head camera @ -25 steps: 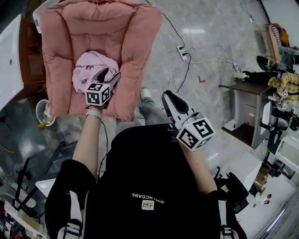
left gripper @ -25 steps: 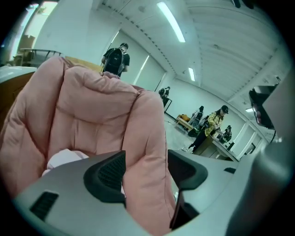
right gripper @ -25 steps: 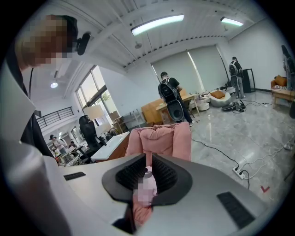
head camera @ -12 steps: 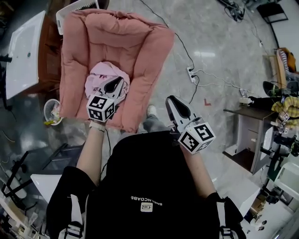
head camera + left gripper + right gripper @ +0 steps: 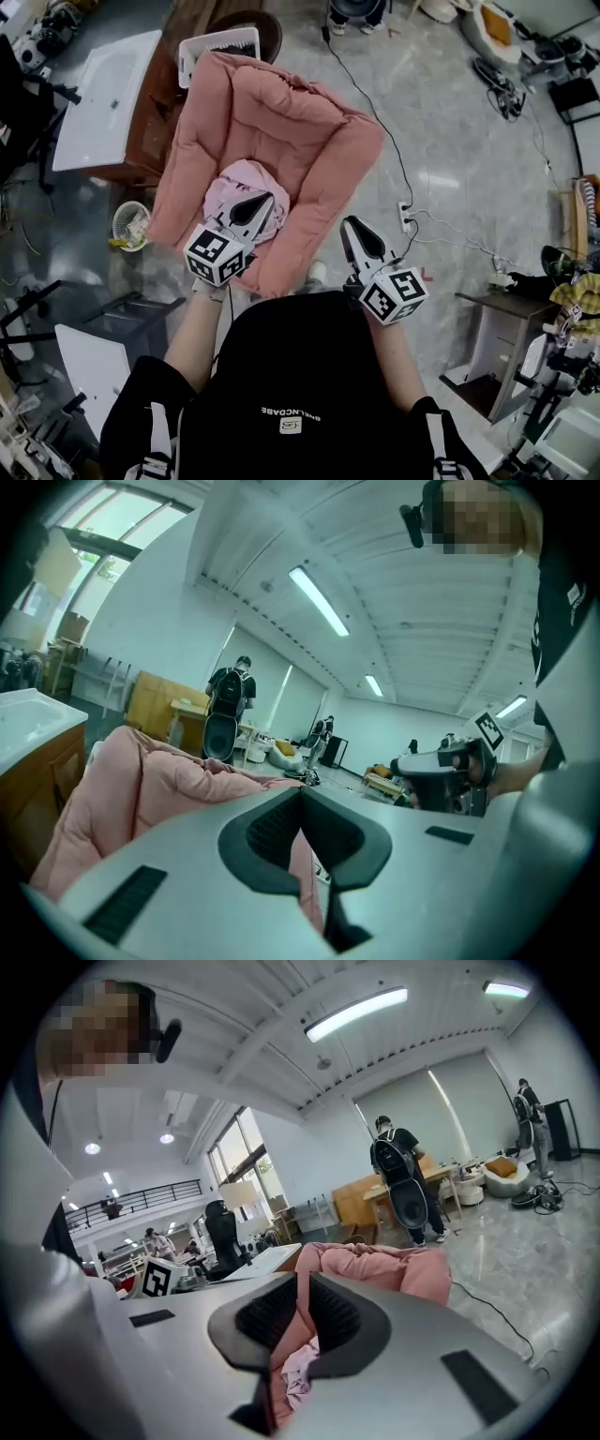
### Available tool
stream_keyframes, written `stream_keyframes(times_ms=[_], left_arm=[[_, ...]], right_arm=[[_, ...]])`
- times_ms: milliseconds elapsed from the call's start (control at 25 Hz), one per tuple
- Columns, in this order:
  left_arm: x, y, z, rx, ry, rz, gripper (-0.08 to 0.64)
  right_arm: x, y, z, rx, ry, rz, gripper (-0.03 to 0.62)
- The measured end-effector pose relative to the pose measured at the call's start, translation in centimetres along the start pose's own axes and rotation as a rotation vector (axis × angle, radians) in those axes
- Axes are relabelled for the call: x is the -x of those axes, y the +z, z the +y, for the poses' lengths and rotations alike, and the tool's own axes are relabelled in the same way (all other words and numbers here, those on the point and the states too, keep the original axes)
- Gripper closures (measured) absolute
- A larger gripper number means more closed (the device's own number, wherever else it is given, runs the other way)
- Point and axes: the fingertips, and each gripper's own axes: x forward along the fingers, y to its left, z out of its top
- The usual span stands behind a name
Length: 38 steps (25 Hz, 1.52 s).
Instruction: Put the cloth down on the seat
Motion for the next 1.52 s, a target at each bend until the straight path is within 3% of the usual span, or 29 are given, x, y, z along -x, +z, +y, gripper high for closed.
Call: stream_keyframes(times_ms=[440, 720, 1240, 1520], left_arm=[[6.2, 5.2, -0.1, -0.032, 0.167, -0.093, 0.546], [10.6, 6.5, -0.7, -0.052, 0.279, -0.143, 0.546], [19.7, 5.2, 0.9, 0.020, 0.580, -0.238, 0.546], [22.0, 4.6, 0.5, 0.031, 0.627, -0.267, 0.545]], right_arm=[[-4.5, 2.9, 3.8, 0.095, 0.192, -0.010, 0.534], [-6.5, 3.5, 7.1, 0.127, 0.310, -0.006, 0.534], [-9.1, 2.4, 13.6, 0.177, 0.520, 0.045, 0.534], [-9.3, 1.5, 16.1, 0.219, 0.590, 0.069, 0.535]])
